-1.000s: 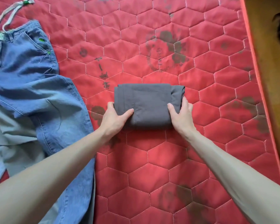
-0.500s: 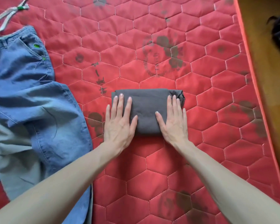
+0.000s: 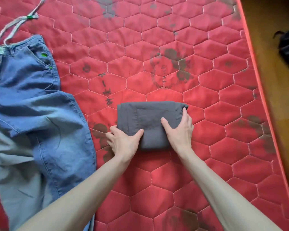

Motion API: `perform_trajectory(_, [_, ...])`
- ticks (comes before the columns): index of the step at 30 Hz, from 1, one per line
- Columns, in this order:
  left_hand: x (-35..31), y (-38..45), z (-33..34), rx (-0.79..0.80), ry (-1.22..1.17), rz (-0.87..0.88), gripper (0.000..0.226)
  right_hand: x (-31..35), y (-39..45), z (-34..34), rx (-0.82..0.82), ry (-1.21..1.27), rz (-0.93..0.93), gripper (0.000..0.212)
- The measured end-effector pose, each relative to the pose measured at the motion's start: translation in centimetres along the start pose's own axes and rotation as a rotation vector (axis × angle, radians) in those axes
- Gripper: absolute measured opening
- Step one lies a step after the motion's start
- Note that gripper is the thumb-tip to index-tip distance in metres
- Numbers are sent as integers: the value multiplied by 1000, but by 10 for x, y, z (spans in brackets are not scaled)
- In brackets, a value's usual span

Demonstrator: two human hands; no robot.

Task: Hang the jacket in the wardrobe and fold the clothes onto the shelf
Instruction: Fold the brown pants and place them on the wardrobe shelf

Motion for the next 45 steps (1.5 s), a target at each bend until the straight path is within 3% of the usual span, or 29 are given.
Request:
perform_trajectory(3, [1,11,1,101,-38,-23,96,-3,6,2,60,118,125,91])
perform_trajectory(7, [7,24,-2,221,-107,-10,81,-19,10,8,122,388,270,63])
perform_trajectory(10, [14,18,12,408,-302,-28,56,-15,5,14,201,452,220,40])
perform_trajectory(13, [26,9,18,496,-449,-76,55,-3,2,9,277,459,138,29])
perform_trajectory(18, [25,-2,0,552,-600,17,70,15,-25,5,564,465,101,43])
perform_trajectory(22, [13,-27,-26,566,-654,106,64,37,-56,-8,607,459,85,50])
perform_trajectory(26, [-1,-64,-73,519,-686,158,83,75,-88,-43,564,518,73,55])
perform_trajectory(34, [-35,-158,-196,400,-783,274,97,174,-170,-112,760,608,143,52])
perform_trajectory(40, [-39,-247,-301,268,-848,304,111,265,-228,-175,745,677,0,59])
perform_trajectory(42, [-35,-280,-335,197,-855,327,105,293,-250,-193,740,673,-68,60])
perform_trajectory(45, [-22,-322,-380,105,-854,353,74,337,-284,-211,756,671,-166,58])
Point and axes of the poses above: each hand's wrist, its own y-axis towards the middle knuckle, its own z-axis out of the palm, x = y × z, the point moved 10 cm from there along y, towards the middle knuckle, and after that the axes turned 5 degrees about y, right-handed, at the moved point
